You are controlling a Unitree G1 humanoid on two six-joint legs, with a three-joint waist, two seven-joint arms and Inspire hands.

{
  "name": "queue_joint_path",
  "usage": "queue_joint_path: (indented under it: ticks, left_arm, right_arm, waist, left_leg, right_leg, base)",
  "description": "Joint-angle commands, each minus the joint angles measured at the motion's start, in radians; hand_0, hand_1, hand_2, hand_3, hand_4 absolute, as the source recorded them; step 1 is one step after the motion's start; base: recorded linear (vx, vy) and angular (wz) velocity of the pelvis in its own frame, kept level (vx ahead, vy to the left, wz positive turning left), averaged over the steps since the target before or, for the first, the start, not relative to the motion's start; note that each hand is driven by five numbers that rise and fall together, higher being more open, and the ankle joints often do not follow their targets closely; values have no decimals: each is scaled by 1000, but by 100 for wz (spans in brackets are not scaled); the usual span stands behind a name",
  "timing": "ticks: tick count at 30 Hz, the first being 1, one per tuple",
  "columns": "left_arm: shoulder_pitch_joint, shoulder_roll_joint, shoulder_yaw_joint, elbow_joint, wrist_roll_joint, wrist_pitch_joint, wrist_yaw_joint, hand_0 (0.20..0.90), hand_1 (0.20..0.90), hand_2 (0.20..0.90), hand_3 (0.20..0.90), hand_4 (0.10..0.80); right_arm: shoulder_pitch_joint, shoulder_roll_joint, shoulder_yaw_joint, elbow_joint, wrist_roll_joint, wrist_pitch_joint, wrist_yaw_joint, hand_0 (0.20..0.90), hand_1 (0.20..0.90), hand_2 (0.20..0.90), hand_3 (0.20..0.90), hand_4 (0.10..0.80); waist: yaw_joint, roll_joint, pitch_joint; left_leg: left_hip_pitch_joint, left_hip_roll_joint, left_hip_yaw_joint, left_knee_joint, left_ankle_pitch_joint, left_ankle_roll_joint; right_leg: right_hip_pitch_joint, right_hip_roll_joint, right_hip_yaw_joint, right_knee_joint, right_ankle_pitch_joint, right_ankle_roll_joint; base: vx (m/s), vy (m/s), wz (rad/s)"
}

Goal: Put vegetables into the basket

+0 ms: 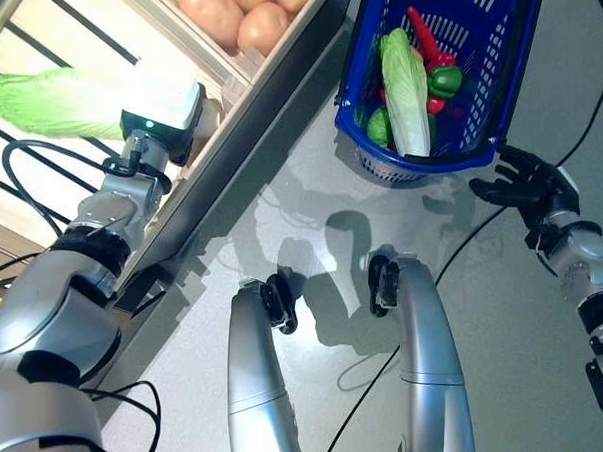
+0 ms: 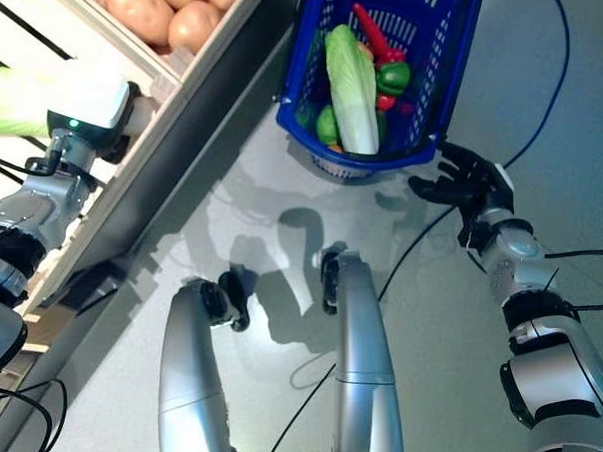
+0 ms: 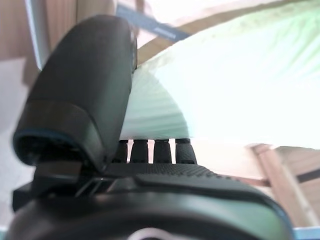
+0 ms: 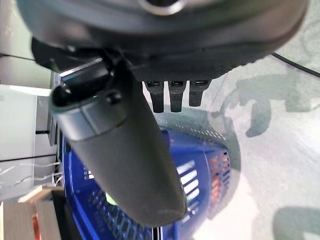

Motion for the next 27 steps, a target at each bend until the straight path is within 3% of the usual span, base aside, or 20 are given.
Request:
queue_joint_path:
  ticks: [1, 6, 9, 15, 17, 21, 27]
  left_arm:
    - [-26, 112, 50, 1, -28, 55, 17, 300, 300, 300, 300, 400]
    - [10, 129, 107, -5, -37, 7, 81, 300, 300, 300, 300, 400]
    - [52, 139, 148, -10, -84, -12, 111, 300, 300, 300, 300, 400]
    - [206, 141, 298, -93, -165, -75, 144, 300, 300, 300, 300, 400]
    - [293, 124, 388, -132, -254, -127, 176, 300, 300, 300, 300, 400]
    - [484, 22, 582, -234, -333, -208, 213, 300, 300, 300, 300, 400]
    - [661, -121, 701, -379, -448, -271, 250, 300, 300, 300, 300, 400]
  right_arm:
    - [10, -17, -77, -80, 52, -100, 40, 900, 900, 900, 900, 800]
    - [23, 18, -80, -121, 26, -113, 50, 900, 900, 900, 900, 800]
    - [58, 41, -84, -158, 14, -106, 49, 900, 900, 900, 900, 800]
    - [175, 109, -100, -265, -26, -96, 54, 900, 900, 900, 900, 800]
    - [220, 148, -98, -313, -58, -101, 59, 900, 900, 900, 900, 800]
    - [336, 231, -99, -395, -129, -97, 125, 900, 900, 900, 900, 800]
    - [432, 300, -63, -475, -305, -104, 111, 900, 900, 900, 900, 800]
  waist:
    - [-17, -35, -5]
    - [-13, -35, -10]
    - [-11, -35, -63]
    - [0, -41, -154]
    - [10, -44, -194]
    - [31, -52, -264]
    - [48, -51, -353]
  left_leg:
    - [159, 5, 78, -51, -33, 43]
    - [331, 8, 108, -185, -4, 22]
    - [417, 0, 127, -293, 29, 9]
    - [595, -35, 124, -499, 79, 2]
    - [684, -48, 119, -599, 101, 0]
    - [866, -77, 124, -793, 151, -9]
    - [1047, -101, 125, -1023, 248, -11]
  right_leg:
    - [187, 1, -14, -114, 61, -29]
    - [350, -4, -34, -230, 83, -15]
    - [429, -15, -43, -310, 100, -6]
    - [612, -25, -60, -483, 124, 5]
    - [708, -24, -68, -580, 131, 4]
    - [901, -24, -106, -780, 157, 15]
    - [1105, -4, -146, -1045, 236, 24]
  base:
    - [19, -34, 5]
    - [3, -14, 7]
    - [53, -12, 13]
    - [95, -20, 6]
    - [133, 2, -3]
    - [140, -1, -7]
    - [96, -17, 2]
